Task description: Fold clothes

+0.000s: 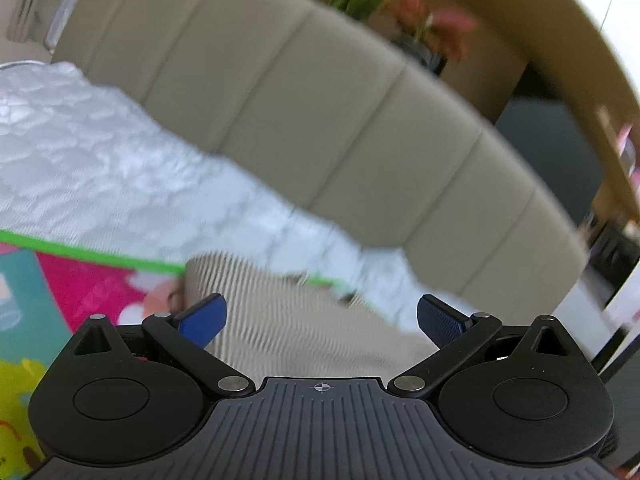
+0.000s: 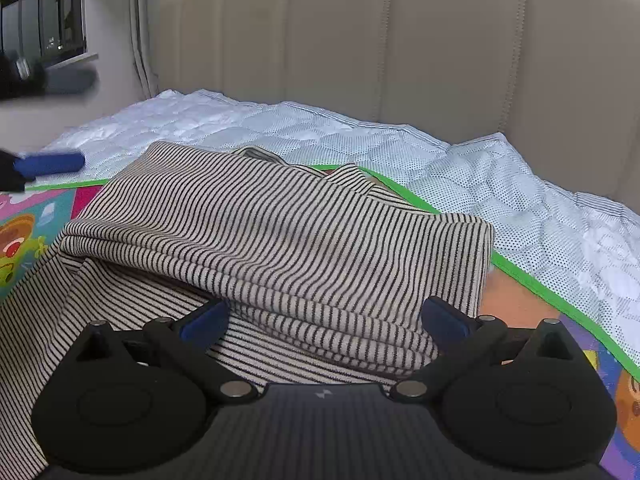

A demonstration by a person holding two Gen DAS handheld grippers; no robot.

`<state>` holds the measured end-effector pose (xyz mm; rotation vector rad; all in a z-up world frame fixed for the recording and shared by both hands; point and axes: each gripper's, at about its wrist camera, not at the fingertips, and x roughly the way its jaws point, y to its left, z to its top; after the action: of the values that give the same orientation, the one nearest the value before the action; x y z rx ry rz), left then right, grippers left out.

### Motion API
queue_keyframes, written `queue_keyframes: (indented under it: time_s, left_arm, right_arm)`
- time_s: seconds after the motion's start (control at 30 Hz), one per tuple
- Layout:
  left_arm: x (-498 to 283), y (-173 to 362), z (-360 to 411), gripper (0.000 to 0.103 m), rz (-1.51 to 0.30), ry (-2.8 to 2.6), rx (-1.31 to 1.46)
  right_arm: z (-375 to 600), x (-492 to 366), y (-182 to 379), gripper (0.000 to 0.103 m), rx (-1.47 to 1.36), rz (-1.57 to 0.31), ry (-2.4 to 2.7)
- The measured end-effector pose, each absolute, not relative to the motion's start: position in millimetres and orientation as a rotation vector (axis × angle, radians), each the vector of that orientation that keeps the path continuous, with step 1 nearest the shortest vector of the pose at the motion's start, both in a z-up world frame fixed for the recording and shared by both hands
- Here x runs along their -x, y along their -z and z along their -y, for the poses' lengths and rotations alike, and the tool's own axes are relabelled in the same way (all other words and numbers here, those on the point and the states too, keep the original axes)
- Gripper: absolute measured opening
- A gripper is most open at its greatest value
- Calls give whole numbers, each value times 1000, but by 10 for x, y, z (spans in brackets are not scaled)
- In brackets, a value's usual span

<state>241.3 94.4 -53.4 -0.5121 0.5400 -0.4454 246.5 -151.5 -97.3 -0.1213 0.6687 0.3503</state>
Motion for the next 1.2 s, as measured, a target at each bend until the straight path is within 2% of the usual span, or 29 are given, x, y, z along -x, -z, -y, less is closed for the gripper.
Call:
queue_keyframes:
  time_s: [0.07, 0.13, 0.3, 0.53, 0.87, 0.9, 0.93, 0.97, 1.07, 1.2]
  left_arm:
    - [-2391, 491, -997, 103, -502, 472, 558]
    - [-2462, 560, -949, 103, -573, 522, 576]
    - [-2624, 839, -687, 103, -783, 444, 410]
    - [-2572, 847, -554, 103, -779, 446, 291]
    - [-2530, 792, -696, 103, -796, 451, 392]
    - [-2530, 787, -707, 103, -799, 449, 400]
    - [-2533, 774, -726, 103, -801, 445, 417]
    - [-2532, 757, -757, 103, -802, 444, 441]
    - [-2549, 697, -922, 103, -802, 437, 546]
    - [-2620, 613, -1157, 103, -835, 414, 609]
  right_arm:
    - [1514, -2467, 973, 103, 121, -669, -349]
    - [1514, -2462, 972, 103, 123, -669, -349]
    - [1501, -2451, 965, 103, 128, -673, -350]
    - [1468, -2434, 936, 103, 153, -686, -353]
    - [1775, -2318, 528, 103, -40, -605, -286]
    - [1819, -2360, 528, 98, -59, -608, -268]
    - [1854, -2404, 559, 85, -67, -639, -263]
    - [1889, -2448, 591, 79, -74, -670, -257]
    - [2019, -2606, 776, 75, -70, -803, -240]
    - [2354, -2648, 618, 73, -208, -819, -278]
